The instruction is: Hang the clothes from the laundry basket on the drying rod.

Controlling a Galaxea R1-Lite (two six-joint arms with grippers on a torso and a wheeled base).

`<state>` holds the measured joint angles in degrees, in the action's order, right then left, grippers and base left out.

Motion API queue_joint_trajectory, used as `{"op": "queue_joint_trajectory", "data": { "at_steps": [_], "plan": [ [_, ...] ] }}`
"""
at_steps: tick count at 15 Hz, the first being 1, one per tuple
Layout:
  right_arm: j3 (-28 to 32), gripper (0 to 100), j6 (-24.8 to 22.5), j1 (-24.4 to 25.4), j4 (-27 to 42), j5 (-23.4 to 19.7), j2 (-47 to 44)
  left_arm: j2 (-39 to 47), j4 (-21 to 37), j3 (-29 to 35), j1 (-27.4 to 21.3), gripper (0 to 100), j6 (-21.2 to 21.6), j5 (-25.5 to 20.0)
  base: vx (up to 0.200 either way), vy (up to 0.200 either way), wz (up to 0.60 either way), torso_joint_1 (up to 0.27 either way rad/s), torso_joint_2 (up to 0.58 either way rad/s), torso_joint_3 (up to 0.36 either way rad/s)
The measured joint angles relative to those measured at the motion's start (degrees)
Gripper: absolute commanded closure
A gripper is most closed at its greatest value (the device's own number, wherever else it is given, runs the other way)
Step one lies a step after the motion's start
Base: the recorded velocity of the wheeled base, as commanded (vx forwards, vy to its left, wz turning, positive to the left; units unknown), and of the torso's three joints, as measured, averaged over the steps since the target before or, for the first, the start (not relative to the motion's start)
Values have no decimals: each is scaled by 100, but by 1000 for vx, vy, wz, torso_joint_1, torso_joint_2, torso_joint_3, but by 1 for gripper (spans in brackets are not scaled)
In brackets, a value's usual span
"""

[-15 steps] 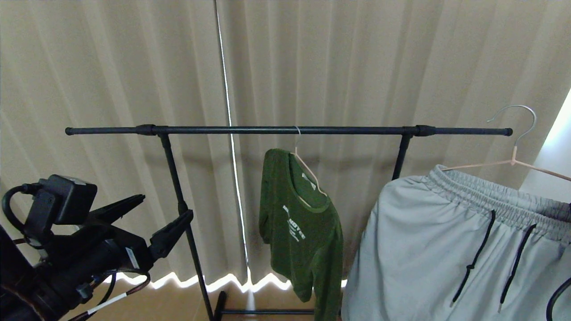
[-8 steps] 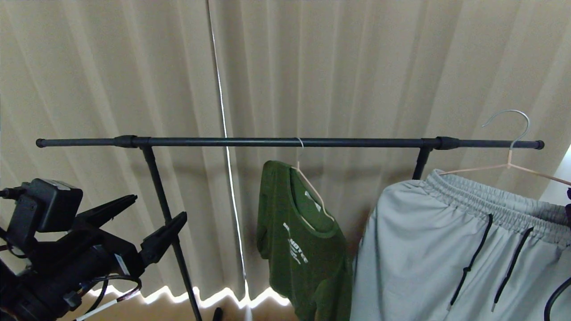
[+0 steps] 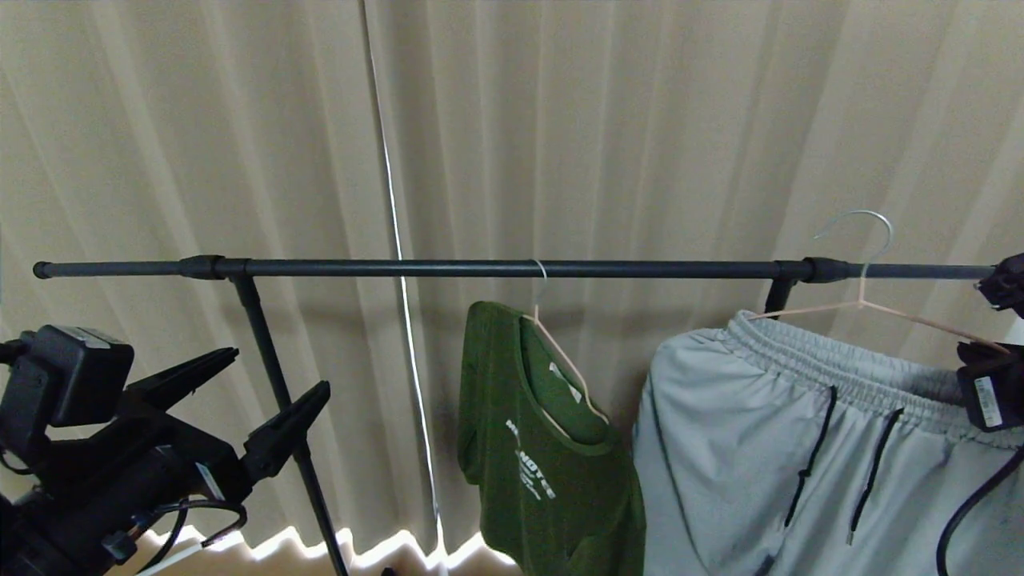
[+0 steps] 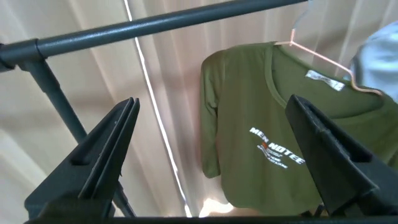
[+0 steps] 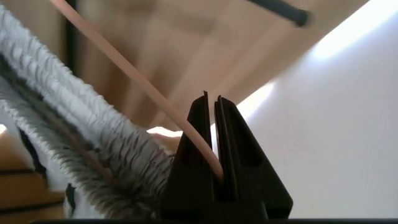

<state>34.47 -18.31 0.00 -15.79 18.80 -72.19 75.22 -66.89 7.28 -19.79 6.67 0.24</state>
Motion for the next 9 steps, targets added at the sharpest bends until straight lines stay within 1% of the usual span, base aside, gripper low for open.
{"op": "queue_joint_trajectory", "data": {
  "at_steps": [3, 9],
  "plan": [
    [160, 100, 208, 230, -433, 112, -652, -49, 2, -4, 0, 0, 2, 0, 0, 0, 0, 0, 0, 0],
    [452, 100, 244, 328, -1334, 542, -2044, -155, 2, -15, 0, 0, 13, -4, 0, 0, 0, 0, 0, 0]
  ]
}}
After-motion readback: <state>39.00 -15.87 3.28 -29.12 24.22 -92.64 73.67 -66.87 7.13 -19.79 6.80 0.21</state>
